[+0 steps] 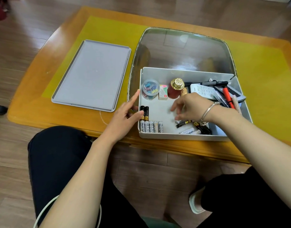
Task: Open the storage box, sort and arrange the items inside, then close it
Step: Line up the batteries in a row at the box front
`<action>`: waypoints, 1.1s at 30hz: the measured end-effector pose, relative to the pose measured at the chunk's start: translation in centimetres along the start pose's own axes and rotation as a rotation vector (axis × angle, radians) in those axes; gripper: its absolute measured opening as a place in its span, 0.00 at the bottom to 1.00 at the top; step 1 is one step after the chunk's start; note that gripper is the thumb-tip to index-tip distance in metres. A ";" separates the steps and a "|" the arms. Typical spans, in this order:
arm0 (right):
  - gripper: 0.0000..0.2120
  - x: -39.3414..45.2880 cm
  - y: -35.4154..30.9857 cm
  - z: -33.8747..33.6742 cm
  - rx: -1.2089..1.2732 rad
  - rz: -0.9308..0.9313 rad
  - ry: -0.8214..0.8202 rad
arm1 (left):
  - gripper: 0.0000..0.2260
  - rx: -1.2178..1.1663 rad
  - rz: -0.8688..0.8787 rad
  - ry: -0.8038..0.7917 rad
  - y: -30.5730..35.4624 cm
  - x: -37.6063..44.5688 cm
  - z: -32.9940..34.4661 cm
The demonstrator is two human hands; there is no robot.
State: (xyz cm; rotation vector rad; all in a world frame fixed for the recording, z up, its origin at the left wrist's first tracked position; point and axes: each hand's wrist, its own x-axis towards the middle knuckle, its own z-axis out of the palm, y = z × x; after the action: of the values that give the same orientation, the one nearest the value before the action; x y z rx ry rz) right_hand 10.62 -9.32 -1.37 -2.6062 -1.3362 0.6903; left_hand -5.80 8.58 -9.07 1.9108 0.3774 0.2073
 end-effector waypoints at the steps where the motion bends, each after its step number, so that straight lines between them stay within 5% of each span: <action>1: 0.10 -0.4 0.3 -0.1 -0.073 -0.003 -0.038 | 0.28 -0.008 0.000 -0.002 0.1 0.0 0.0; 6: 0.10 -1.0 1.4 0.8 -0.284 0.025 -0.239 | 0.28 -0.006 -0.001 -0.005 0.4 -0.2 0.0; 13: 0.07 -0.4 1.6 2.1 -0.394 0.004 -0.290 | 0.28 -0.008 -0.004 -0.006 0.4 -0.1 0.0; 25: 0.11 -0.5 1.4 2.6 -0.502 0.036 -0.129 | 0.28 -0.008 -0.008 0.002 0.3 -0.2 0.0; 30: 0.06 -0.4 1.3 2.6 -0.438 0.021 -0.090 | 0.28 -0.010 -0.016 -0.007 0.5 -0.2 0.0; 33: 0.06 -0.4 1.1 2.5 -0.271 -0.017 0.065 | 0.28 -0.014 -0.016 -0.003 0.4 -0.1 0.0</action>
State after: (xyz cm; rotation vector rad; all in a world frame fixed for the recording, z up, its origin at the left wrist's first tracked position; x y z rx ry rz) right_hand 10.07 -10.56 -3.78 -2.7901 -1.5259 0.4450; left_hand -5.86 8.39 -8.69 1.8936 0.3883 0.1965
